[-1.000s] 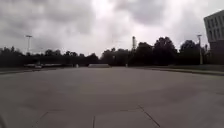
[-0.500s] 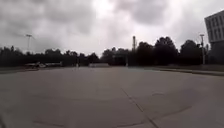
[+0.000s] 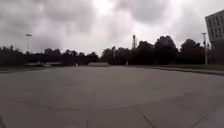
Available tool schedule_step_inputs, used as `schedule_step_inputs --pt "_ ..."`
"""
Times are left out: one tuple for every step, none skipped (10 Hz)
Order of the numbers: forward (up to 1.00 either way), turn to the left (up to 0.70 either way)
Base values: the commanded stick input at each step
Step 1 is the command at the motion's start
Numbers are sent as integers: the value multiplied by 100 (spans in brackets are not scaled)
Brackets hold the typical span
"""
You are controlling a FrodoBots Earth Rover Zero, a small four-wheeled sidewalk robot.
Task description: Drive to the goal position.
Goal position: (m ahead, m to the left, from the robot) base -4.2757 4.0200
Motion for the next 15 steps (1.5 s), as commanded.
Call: schedule_step_inputs --pt "70 4" --pt "70 15" --pt "70 26" --pt "70 27" --pt "70 8" --pt "70 1" --pt "70 0" --pt "70 0" --pt "70 0" --pt "70 0" --pt "70 0" --pt "70 0" --pt "70 0" --pt "70 0" --pt "70 0"
